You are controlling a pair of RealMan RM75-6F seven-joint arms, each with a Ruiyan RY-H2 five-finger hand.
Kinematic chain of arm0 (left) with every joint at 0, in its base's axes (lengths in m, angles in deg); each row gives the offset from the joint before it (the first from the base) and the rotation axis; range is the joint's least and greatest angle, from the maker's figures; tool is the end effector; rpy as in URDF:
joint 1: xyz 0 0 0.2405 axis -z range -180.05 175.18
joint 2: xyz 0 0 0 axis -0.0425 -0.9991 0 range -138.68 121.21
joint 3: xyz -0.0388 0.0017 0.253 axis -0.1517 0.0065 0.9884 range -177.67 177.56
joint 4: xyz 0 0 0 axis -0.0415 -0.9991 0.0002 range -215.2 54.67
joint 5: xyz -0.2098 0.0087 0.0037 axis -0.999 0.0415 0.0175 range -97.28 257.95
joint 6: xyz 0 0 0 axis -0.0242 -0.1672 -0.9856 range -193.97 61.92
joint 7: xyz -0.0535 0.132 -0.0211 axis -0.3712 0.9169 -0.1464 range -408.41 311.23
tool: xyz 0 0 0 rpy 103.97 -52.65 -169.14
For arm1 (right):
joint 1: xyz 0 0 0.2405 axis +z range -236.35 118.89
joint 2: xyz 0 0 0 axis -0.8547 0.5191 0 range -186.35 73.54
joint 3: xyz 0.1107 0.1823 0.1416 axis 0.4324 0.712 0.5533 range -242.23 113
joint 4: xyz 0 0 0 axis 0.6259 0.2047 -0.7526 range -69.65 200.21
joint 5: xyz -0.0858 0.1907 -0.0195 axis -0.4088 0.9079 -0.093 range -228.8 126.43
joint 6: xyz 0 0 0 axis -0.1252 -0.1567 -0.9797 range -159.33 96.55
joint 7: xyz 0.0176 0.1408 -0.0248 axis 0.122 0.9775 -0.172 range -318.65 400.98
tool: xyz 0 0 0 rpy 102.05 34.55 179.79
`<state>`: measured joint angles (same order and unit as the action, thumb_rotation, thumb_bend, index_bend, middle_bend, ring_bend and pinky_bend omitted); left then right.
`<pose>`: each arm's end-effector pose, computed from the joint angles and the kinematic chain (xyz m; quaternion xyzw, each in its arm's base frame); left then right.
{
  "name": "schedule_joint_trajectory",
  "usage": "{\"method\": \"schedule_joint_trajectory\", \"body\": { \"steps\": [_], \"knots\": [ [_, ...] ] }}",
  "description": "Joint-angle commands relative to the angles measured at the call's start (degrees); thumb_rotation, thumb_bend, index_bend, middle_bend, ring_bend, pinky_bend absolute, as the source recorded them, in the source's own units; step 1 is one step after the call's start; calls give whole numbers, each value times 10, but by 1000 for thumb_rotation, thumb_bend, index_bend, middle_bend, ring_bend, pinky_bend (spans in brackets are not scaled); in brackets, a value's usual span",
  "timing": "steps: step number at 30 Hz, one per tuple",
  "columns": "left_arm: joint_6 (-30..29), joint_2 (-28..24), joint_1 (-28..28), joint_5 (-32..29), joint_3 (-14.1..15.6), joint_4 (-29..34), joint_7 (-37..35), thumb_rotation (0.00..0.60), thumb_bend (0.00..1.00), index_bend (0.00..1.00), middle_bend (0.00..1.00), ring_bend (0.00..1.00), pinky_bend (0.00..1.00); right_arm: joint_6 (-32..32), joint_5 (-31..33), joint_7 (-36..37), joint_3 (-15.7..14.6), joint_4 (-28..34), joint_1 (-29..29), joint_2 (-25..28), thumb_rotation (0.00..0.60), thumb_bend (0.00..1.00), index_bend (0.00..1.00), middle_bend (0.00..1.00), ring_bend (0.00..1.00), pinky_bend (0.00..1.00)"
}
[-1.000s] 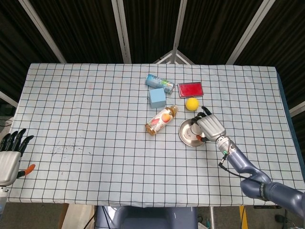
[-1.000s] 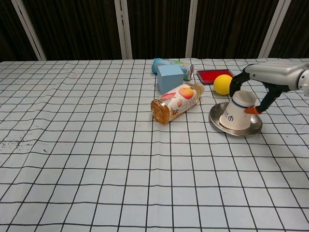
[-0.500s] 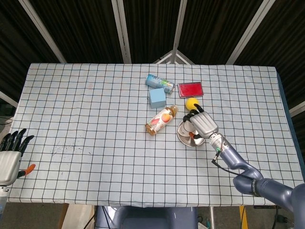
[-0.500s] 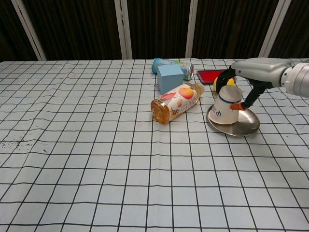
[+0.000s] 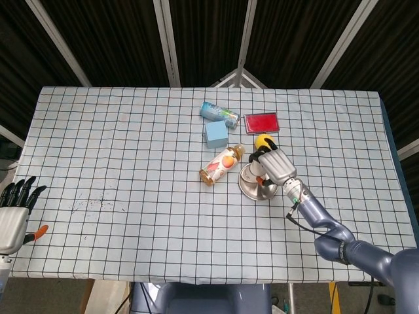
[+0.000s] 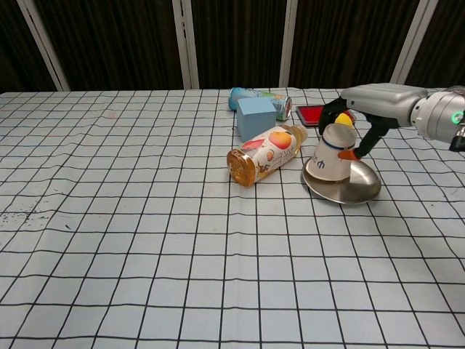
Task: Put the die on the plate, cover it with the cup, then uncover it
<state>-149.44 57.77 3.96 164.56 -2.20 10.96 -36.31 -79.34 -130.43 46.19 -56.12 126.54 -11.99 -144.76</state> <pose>-0.3129 0.1867 0.1435 -0.6339 -0.3395 -0.3219 0.6158 -0.1895 -0.4088 0.0119 0.7639 -0.3371 0.3600 0.4162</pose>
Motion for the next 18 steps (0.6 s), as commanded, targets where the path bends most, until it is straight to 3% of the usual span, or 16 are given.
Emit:
{"method": "schedule_joint_trajectory", "body": {
  "steps": [1,8,18],
  "knots": [
    [1,1,0,-1,0,0,1,600,256,148,0,0,23,-2,1,4,2,-6,0,1,600,323,494,406,221,39],
    [3,3,1,-1,1,1,6,600,256,148,0,0,23,4,-5,15,-13,7,-9,19,600,324,494,406,220,39],
    [8,7,5,0,2,1,15,600,256,149,0,0,23,-32,-61,24,-51,77,-29,53,600,325,494,406,220,39]
  ]
}}
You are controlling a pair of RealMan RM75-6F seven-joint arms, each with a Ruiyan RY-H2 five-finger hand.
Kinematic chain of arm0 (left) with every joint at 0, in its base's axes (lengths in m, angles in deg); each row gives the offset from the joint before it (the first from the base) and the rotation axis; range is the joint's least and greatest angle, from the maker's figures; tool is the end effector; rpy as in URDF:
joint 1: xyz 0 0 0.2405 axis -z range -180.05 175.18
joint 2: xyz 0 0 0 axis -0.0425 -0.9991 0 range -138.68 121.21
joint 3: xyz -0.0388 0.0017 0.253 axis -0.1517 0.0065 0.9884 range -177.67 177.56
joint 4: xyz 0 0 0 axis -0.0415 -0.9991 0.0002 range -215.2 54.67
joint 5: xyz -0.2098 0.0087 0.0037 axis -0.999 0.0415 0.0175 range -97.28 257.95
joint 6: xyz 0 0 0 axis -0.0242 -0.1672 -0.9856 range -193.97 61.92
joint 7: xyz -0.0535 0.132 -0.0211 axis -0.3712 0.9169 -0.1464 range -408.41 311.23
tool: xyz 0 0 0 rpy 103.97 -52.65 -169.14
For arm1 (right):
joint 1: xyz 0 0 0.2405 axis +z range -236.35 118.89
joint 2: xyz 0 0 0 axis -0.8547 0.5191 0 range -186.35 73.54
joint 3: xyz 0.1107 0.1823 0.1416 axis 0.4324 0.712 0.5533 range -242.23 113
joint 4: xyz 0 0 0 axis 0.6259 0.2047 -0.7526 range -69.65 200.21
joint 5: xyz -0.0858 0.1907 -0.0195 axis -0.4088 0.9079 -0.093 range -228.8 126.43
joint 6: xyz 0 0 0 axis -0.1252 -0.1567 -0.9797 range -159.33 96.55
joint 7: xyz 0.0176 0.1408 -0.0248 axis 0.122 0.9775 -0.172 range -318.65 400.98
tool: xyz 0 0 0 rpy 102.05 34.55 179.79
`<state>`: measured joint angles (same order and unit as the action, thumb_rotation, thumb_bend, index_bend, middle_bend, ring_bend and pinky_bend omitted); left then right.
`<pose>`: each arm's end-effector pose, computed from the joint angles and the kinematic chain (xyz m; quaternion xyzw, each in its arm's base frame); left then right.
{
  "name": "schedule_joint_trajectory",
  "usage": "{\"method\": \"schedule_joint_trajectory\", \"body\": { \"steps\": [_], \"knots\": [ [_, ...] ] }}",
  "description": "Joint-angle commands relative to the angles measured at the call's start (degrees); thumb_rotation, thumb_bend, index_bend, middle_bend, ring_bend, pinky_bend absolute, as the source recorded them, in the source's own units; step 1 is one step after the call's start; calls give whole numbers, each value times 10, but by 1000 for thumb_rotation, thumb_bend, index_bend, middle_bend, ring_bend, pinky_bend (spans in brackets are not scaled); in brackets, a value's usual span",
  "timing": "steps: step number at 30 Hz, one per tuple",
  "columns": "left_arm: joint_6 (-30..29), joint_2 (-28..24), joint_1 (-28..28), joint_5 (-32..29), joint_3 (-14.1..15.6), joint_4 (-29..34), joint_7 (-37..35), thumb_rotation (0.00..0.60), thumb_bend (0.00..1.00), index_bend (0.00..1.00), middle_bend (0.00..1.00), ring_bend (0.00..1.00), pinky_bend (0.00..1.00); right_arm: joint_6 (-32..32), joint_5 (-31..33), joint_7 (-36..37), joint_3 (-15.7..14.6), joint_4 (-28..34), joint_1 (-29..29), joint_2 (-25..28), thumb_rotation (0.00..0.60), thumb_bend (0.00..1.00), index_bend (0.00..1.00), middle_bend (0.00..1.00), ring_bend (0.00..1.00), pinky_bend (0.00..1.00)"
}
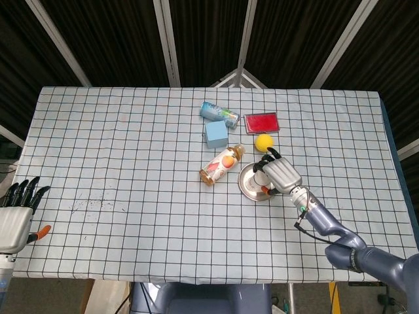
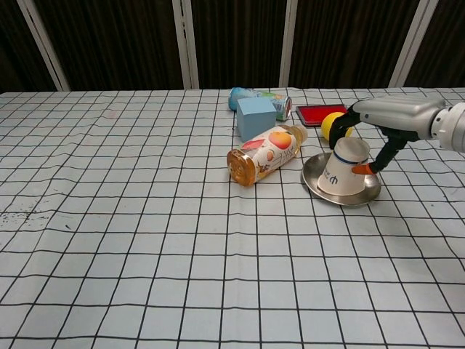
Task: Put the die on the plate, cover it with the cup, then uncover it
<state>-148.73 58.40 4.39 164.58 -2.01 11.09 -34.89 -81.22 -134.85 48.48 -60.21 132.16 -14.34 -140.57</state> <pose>-0.3108 0.1881 0.1375 -0.6414 -0.3374 -0.3162 0.6121 -0.2027 -0.3804 0.0165 0.7871 -0.3354 0.3468 0.3843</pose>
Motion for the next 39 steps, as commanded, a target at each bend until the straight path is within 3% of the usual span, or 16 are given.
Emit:
{"method": "schedule_joint_trajectory", "body": {
  "steps": [1,15,39],
  "knots": [
    [1,1,1,0,0,0,1,600,256,149,0,0,23,-17,-21,0,-12,28,-7,14,600,325,494,406,220,39],
    [1,-1,1,3,2,0,-4,600,256,149,0,0,23,-15,-19,-1,-2,74,2,20,600,325,494,406,221,39],
    [0,2,0,-3,2,0,10,600,256,152,0,0,24,-16,-7,54,14,-22,10,-28,600,326,496,406,220,39]
  ]
}}
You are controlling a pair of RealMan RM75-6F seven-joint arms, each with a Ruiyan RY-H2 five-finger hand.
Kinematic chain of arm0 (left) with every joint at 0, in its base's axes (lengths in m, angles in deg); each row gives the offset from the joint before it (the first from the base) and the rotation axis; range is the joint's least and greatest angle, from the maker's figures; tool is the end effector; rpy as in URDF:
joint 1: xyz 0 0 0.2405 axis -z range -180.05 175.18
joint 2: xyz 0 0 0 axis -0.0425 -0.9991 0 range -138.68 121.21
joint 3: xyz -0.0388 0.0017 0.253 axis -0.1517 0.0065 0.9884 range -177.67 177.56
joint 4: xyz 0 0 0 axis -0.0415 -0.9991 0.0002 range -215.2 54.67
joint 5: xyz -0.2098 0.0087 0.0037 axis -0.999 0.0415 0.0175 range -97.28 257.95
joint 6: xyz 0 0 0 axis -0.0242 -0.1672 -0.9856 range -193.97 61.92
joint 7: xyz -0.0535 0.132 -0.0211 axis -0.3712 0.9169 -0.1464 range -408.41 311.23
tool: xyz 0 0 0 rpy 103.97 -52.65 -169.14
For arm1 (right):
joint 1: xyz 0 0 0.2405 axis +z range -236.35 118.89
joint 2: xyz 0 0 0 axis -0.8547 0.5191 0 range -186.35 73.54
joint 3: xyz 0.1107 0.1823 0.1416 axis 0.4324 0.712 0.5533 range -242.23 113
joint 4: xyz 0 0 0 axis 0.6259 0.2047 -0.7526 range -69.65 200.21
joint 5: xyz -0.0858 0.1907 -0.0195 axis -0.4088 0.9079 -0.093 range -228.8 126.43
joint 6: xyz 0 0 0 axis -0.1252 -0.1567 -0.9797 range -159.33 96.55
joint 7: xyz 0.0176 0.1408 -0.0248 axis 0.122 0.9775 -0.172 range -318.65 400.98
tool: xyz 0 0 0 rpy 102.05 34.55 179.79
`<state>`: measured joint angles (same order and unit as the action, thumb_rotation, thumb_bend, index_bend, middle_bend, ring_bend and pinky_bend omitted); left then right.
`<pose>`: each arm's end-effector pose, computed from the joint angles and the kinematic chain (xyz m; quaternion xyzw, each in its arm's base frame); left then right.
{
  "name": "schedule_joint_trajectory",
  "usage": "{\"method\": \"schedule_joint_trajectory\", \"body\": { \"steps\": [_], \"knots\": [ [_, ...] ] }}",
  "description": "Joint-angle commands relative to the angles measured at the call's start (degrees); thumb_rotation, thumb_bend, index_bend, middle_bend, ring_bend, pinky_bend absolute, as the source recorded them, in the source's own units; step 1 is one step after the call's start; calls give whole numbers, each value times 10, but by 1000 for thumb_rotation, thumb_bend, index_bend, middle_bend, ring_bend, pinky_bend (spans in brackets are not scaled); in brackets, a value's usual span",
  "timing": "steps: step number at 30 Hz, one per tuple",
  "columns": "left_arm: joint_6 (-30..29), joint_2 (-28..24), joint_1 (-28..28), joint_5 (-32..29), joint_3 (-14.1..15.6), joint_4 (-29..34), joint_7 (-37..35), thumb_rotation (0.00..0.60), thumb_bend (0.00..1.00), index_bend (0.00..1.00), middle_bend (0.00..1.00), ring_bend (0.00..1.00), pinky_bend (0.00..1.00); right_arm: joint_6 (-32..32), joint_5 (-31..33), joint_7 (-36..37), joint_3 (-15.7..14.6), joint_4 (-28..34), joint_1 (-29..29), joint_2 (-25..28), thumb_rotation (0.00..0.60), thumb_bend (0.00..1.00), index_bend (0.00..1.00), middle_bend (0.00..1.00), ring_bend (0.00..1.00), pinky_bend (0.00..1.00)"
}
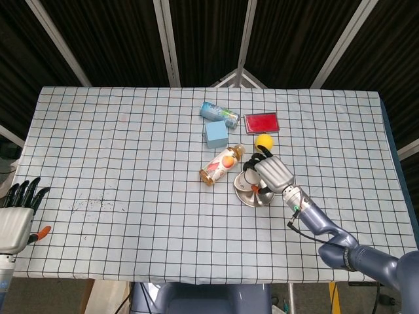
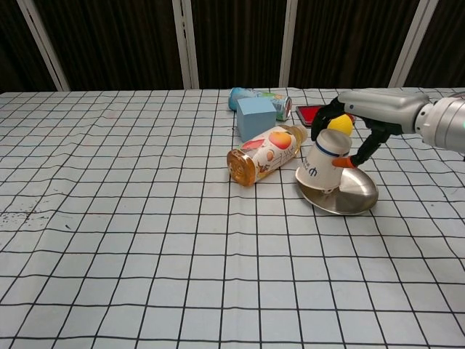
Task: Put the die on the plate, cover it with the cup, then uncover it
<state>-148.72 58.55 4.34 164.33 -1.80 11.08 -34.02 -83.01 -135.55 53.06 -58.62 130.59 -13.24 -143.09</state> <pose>-0.3116 0.1870 0.1363 -0.6432 -0.3357 -0.3100 0.6144 -0.1844 -0.3868 0.0093 0.7680 -0.3524 0.3914 0.3645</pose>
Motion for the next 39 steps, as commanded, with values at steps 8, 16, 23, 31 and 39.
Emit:
{"method": "schedule_joint_trajectory", "body": {
  "steps": [8,16,23,31,39],
  "knots": [
    [0,2,0,-3,-1,1,5,600,256,154,0,0,23,-6,-10,16,-9,-37,-3,-18,600,326,519,406,220,39],
    [1,3,0,-6,-2,1,8,600,256,158,0,0,23,-7,-17,13,-17,-69,-3,-27,600,326,526,406,220,39],
    [1,3,0,-6,-1,1,9,600,256,158,0,0,24,-13,-22,8,-20,-95,-3,-38,600,333,529,406,221,39],
    [2,4,1,-8,-2,1,11,600,256,160,0,0,23,-22,-26,7,-26,-123,-10,-45,600,339,543,406,221,39],
    [2,5,1,-7,-1,2,14,600,256,167,0,0,23,-27,-35,2,-41,-112,-21,-27,600,339,551,406,220,39]
  ]
}}
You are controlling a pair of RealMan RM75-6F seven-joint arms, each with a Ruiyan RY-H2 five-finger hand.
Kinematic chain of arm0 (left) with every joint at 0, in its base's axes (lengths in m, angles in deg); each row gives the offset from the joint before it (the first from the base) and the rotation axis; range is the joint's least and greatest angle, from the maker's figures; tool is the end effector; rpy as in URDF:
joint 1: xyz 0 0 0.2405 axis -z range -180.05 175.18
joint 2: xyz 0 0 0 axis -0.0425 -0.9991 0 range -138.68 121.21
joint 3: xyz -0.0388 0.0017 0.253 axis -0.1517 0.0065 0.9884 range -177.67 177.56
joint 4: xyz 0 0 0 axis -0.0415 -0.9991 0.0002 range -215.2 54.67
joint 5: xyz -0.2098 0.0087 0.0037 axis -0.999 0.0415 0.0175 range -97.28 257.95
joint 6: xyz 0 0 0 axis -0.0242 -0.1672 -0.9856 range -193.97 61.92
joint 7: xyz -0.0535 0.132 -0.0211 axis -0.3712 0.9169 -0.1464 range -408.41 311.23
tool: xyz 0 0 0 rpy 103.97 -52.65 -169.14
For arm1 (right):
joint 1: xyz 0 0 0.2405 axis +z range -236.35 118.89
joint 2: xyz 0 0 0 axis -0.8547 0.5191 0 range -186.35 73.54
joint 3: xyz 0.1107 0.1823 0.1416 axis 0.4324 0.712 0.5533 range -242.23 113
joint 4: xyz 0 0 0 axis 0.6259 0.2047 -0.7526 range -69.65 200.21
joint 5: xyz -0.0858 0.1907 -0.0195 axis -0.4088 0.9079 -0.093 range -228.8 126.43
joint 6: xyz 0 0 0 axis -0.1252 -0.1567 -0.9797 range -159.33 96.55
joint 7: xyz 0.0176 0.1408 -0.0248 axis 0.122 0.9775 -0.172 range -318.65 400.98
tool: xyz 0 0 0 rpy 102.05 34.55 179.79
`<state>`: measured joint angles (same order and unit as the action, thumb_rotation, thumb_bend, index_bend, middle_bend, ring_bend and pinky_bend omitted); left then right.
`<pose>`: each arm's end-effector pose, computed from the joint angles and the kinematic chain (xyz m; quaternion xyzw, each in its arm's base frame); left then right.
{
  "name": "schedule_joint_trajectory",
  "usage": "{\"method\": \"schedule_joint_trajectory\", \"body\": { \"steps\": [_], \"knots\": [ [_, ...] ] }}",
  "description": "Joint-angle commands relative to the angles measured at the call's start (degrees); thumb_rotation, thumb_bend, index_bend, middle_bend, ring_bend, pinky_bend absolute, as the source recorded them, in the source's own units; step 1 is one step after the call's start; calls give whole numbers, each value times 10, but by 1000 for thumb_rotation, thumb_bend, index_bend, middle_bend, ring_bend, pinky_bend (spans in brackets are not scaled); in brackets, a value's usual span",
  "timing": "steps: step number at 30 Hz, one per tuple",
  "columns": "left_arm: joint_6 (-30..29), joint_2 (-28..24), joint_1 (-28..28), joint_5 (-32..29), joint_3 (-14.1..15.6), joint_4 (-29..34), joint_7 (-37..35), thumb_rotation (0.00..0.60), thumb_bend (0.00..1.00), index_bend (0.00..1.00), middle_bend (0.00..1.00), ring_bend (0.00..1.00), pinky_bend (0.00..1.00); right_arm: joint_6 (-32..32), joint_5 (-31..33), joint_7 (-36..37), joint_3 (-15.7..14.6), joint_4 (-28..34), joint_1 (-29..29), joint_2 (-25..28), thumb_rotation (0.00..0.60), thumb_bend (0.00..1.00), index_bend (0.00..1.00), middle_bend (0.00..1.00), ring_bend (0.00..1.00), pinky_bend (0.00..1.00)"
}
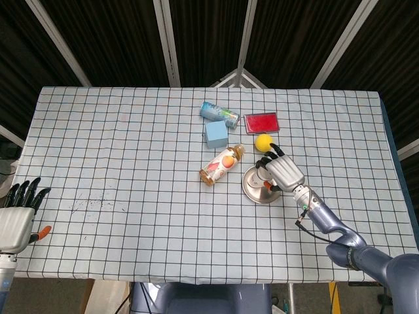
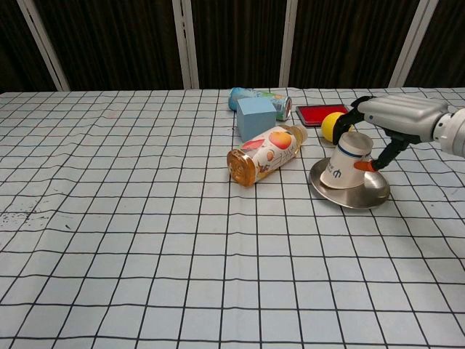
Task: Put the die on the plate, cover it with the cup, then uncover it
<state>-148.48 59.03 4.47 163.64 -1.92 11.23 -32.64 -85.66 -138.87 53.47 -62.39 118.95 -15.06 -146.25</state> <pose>-0.3114 0.1880 0.1336 -0.6435 -0.3346 -0.3036 0.6179 -0.2275 -0.3911 0.0122 0.7856 -0.3034 0.3502 0.4101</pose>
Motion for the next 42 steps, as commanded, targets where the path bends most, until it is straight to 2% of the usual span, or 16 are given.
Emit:
{"method": "schedule_joint_trajectory", "body": {
  "steps": [1,12,24,34,42],
  "knots": [
    [0,0,0,0,0,0,0,600,256,167,0,0,23,0,-2,-4,-5,7,-4,8,600,339,552,406,220,39],
    [-1,-1,0,2,1,0,-4,600,256,167,0,0,23,4,-9,-24,-19,54,-12,37,600,339,552,406,221,39],
    [2,-4,1,6,4,1,-8,600,256,168,0,0,23,-1,-18,-7,-13,109,-5,49,600,339,552,406,221,39],
    [3,-6,1,7,5,1,-12,600,256,169,0,0,23,6,-7,11,3,101,6,28,600,340,552,406,220,39],
    [5,-4,1,4,4,1,-6,600,256,172,0,0,23,10,-3,40,6,55,9,4,600,345,552,406,220,39]
  ]
}}
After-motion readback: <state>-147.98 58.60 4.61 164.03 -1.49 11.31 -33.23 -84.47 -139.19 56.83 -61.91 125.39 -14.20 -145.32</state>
